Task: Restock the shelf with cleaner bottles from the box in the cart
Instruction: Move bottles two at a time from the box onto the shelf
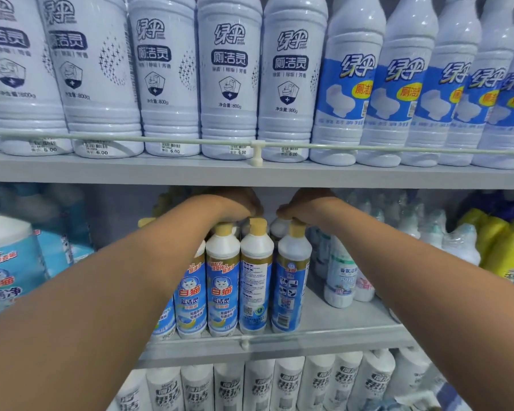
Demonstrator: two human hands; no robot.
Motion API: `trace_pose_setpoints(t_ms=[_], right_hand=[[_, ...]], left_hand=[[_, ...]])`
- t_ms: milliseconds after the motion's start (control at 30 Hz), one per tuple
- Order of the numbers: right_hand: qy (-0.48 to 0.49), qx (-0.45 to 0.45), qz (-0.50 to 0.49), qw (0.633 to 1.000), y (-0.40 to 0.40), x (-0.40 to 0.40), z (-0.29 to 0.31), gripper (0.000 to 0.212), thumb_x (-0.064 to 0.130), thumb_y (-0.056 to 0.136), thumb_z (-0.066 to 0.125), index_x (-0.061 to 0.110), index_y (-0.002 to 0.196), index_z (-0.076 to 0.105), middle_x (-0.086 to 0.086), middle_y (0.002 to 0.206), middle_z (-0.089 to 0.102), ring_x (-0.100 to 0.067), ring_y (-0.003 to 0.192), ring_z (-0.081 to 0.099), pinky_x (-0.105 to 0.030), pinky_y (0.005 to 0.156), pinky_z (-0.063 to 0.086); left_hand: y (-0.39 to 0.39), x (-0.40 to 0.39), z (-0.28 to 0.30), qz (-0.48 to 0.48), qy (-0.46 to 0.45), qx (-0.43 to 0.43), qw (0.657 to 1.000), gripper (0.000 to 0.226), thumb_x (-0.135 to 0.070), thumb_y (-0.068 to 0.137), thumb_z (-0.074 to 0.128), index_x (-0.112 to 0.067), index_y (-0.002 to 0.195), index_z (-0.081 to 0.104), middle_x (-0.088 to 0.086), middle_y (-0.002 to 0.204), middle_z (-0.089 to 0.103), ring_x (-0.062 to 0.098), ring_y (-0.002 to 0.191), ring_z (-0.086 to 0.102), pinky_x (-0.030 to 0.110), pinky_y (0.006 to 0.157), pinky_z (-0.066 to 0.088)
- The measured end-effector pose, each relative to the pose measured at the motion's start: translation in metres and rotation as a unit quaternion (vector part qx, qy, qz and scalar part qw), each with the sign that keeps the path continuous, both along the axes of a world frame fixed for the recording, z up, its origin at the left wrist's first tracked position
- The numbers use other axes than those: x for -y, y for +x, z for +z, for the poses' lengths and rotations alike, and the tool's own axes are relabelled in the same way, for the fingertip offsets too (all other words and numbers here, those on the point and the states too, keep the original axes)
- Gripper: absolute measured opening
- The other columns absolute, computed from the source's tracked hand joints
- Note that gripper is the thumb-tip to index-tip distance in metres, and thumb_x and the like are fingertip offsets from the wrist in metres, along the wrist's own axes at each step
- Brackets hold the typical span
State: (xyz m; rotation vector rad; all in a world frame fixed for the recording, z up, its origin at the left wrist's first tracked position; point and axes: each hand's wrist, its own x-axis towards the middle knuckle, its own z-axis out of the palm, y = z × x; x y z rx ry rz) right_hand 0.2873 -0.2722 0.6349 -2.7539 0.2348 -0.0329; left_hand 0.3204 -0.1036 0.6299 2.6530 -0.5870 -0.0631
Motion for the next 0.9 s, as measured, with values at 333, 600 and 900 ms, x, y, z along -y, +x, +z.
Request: trace_pose_setpoints(t_ms=[333,600,900], right_hand=[[-0.053,-0.032,0.041,0.997,-0.005,0.002,0.008,0.038,0.042,0.097,0.049,0.019,0.068,0.052,0.003,0.055,0.051,-0.012,0.043,0.044,-0.021,0.047,0.034],[0.02,-0.017,0.067,0.997,-0.019,0.009,0.008,0.04,0.041,0.098,0.053,0.008,0.111,0.072,-0.006,0.099,0.074,-0.013,0.071,0.063,-0.018,0.058,0.045],[0.116,0.085,0.036,0.989,-0.039,0.014,-0.014,0.055,0.05,0.092,0.061,0.008,0.127,0.064,-0.011,0.121,0.068,-0.027,0.109,0.065,-0.036,0.093,0.054]], left_hand=[[-0.003,-0.001,0.006,-0.022,0.019,-0.022,0.999,0.004,-0.027,0.097,0.06,-0.027,0.101,0.06,0.002,0.111,0.062,0.017,0.096,0.052,0.031,0.088,0.042],[-0.001,-0.006,-0.001,0.019,-0.004,0.007,1.0,0.03,-0.048,0.085,0.06,-0.027,0.104,0.071,0.001,0.106,0.072,0.022,0.098,0.066,0.043,0.096,0.053],[-0.031,-0.005,0.0,0.026,-0.037,0.035,0.998,0.036,-0.054,0.093,0.053,-0.033,0.118,0.067,-0.01,0.118,0.064,0.016,0.102,0.058,0.03,0.091,0.046]])
